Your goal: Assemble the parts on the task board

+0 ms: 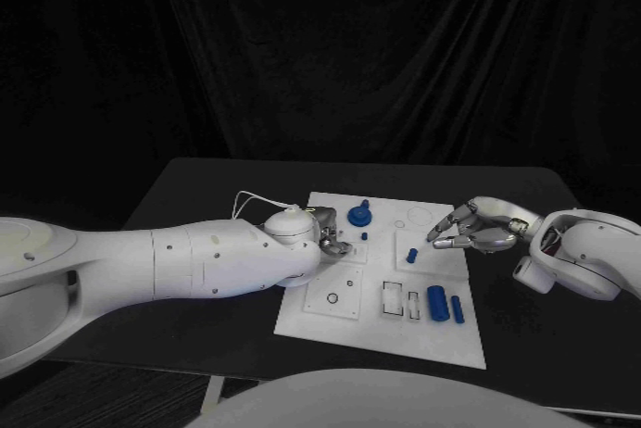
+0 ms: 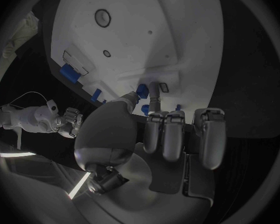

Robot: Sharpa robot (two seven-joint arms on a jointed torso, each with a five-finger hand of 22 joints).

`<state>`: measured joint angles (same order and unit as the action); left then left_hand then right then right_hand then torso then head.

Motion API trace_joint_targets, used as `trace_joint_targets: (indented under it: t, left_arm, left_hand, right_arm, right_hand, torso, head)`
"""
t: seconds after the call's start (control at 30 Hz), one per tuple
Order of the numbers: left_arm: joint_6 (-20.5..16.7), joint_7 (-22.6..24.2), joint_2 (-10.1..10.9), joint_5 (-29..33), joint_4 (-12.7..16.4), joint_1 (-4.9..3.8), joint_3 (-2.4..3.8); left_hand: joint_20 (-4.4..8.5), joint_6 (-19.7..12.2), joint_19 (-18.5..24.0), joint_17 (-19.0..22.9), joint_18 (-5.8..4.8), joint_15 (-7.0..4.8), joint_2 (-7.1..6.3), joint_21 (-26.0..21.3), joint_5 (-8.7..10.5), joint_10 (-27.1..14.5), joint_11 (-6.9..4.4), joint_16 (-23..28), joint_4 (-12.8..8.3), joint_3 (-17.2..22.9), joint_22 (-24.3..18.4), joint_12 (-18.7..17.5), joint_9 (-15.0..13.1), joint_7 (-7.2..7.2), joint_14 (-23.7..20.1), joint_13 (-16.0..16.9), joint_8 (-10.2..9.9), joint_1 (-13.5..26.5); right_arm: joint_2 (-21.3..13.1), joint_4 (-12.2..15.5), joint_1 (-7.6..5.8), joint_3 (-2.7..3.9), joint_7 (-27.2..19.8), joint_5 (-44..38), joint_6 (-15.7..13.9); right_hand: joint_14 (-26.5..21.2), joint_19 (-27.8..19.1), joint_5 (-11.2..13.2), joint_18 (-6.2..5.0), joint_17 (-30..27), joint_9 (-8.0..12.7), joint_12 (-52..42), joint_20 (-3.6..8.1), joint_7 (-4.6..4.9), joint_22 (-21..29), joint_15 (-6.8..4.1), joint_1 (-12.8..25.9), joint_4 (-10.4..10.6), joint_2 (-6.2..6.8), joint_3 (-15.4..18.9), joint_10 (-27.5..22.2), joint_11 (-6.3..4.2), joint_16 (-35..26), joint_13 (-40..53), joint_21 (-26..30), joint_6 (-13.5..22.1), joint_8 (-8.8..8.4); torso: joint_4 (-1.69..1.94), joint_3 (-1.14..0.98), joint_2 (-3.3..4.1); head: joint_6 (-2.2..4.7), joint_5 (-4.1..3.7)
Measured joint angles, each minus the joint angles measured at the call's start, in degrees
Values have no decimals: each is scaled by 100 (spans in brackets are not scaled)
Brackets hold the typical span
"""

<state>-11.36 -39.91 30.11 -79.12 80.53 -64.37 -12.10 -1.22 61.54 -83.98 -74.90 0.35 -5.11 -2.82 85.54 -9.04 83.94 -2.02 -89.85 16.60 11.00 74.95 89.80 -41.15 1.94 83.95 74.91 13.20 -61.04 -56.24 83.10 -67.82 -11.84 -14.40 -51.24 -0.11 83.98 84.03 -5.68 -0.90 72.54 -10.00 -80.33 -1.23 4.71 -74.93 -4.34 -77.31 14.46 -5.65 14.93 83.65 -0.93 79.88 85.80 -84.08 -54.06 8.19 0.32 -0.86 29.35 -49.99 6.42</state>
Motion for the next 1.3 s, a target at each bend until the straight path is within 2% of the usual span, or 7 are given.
trace_joint_targets:
  t: [0.13, 0.5, 0.83, 1.03, 1.1, 1.2, 1.3]
  left_arm:
    - [-2, -2, 5, -3, 8, 0, 0]
    - [-109, 47, 179, -3, 181, 5, -8]
    - [-398, 258, 385, -1, 438, -96, -10]
    - [-607, 439, 551, 3, 626, -330, -10]
    - [-652, 498, 598, 15, 670, -433, -10]
    - [-702, 621, 657, 91, 687, -658, -10]
    - [-695, 747, 674, 250, 653, -881, -4]
  left_hand:
    - [0, 0, 0, 0, 0, 0, 12, 0, 38, 0, 0, 0, 18, -36, 0, 0, 0, 0, 0, 0, 0, 11]
    - [0, -1, 0, 0, 0, 0, 2, 0, 578, 0, 0, 0, 19, -723, -1, 0, -80, 0, 0, 0, -14, 649]
    - [0, -1, 0, 0, 0, 0, -15, 0, 599, 0, 0, 0, 18, -1408, -1, 0, -106, 0, 0, 0, -56, 1026]
    - [0, -1, 0, 0, 0, 0, -38, 0, 599, 0, 0, 0, 22, -1621, -2, 0, -115, 0, 0, 0, -79, 1109]
    - [0, -1, 0, 0, 0, 0, 167, 0, 599, 0, 0, 0, -21, -1578, -2, 0, -123, 0, 0, 0, -101, 798]
    - [0, -23, 0, 0, 0, 0, 406, 0, -46, 0, 0, 0, -151, -1330, -2, 0, -144, 23, 0, 0, -139, -144]
    - [0, -55, 0, 0, 0, 0, 460, 0, -505, 0, 0, 0, -45, -1195, -2, 0, -141, 31, 0, 0, -178, -566]
  right_arm:
    - [0, -2, 2, 0, 2, 0, 5]
    - [-2, -24, 4, 0, 9, 0, 18]
    - [-4, -36, 6, 0, 13, 0, 23]
    - [-21, -36, 7, 0, 12, 0, 23]
    - [-25, -36, 7, 0, 11, 0, 22]
    - [-29, -35, 7, 0, 6, 0, 15]
    - [-35, -23, 7, 0, 2, 0, 9]
  right_hand:
    - [0, 0, 0, 0, 0, 0, 7, 0, 0, 0, 0, 0, 0, 0, 0, 0, 0, 0, 1, 0, 0, 0]
    - [-1, 0, 0, 0, 0, -1, 14, 0, 0, 1, 1, 0, 0, 0, 0, 1, -1, 0, 10, 0, 0, 0]
    - [-9, 0, 0, 0, 1, -1, 13, 0, 0, 2, 10, 0, 0, 0, 0, 1, -1, 0, 10, 0, 0, 0]
    - [-9, 0, 0, 0, 0, -1, 12, 0, 0, 2, 11, 0, 0, 0, 0, 1, -1, 0, 10, 9, 0, 0]
    - [-5, 0, 0, 0, -7, -1, 10, 0, 0, 2, 15, 0, 0, 0, 0, 1, -1, 0, 10, 23, 0, 0]
    - [-5, 0, 0, 0, -7, -1, 0, 0, 0, 2, 16, 0, 0, 0, 0, 1, -1, 0, 10, 23, 0, 0]
    - [-5, 0, -10, 0, -6, -1, -4, 0, 0, 2, 16, 0, 0, 0, 0, 1, -1, 0, 10, 23, 0, 0]
  torso:
    - [0, 0, 0]
    - [-1, 0, -1]
    - [-1, 0, -1]
    - [-3, 0, -3]
    - [-3, 0, -3]
    - [-3, 0, -3]
    - [-3, 0, -2]
  head:
    - [0, -1]
    - [0, -20]
    - [0, -43]
    - [0, -44]
    - [0, -44]
    - [0, -44]
    - [0, -63]
